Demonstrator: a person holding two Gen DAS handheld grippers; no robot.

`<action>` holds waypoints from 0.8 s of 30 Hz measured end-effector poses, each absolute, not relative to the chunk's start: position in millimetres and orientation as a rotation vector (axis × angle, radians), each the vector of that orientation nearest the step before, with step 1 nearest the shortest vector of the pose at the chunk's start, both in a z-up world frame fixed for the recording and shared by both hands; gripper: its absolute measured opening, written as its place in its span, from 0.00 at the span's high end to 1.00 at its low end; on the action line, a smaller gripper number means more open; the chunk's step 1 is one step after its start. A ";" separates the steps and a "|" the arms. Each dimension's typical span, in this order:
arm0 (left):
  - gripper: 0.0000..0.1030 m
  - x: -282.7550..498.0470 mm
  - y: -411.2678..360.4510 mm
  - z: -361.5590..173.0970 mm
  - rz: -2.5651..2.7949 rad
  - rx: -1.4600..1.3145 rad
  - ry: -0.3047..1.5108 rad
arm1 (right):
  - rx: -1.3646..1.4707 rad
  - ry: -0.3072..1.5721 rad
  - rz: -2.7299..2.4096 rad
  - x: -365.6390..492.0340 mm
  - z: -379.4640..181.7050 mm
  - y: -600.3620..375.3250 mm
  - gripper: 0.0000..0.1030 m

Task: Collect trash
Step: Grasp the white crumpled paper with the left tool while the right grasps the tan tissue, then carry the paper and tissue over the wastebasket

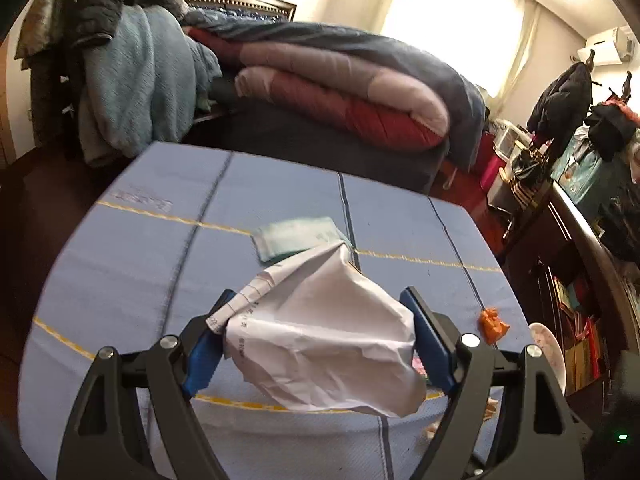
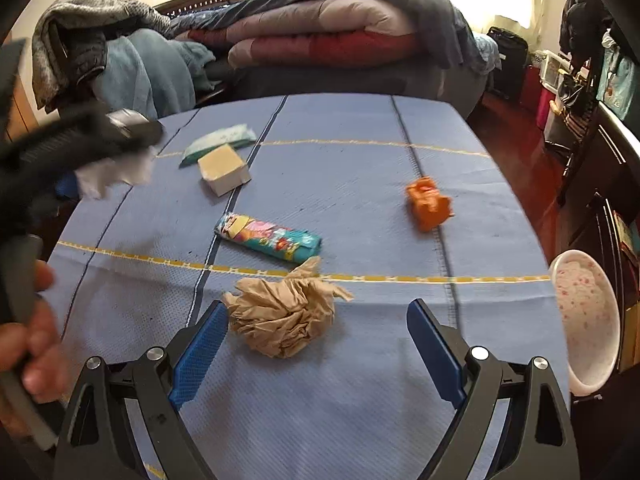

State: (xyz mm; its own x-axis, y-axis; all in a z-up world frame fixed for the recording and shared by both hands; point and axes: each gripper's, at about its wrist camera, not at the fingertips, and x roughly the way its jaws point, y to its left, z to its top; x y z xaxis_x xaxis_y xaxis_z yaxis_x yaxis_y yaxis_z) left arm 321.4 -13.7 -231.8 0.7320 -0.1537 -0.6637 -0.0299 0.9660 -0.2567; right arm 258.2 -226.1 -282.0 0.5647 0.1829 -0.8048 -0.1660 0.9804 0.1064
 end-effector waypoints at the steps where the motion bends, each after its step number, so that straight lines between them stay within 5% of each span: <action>1: 0.20 318.9 -12.2 -229.1 -0.064 -0.252 0.744 | 0.019 0.952 0.206 258.8 -283.3 -224.4 0.18; 9: 0.20 308.3 -3.4 -220.5 -0.044 -0.240 0.727 | -0.007 0.959 0.244 255.5 -283.2 -211.8 0.68; 24: 0.20 290.0 -32.6 -196.3 -0.100 -0.192 0.689 | 0.044 0.925 0.234 230.3 -261.5 -244.6 0.69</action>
State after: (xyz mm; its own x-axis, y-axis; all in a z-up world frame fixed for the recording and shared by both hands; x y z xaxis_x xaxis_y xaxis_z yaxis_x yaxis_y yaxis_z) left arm 290.0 -32.6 -196.3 0.7678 -0.1552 -0.6216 0.0284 0.9775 -0.2090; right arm 230.3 -244.6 -261.5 0.5782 0.2192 -0.7859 -0.1813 0.9737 0.1382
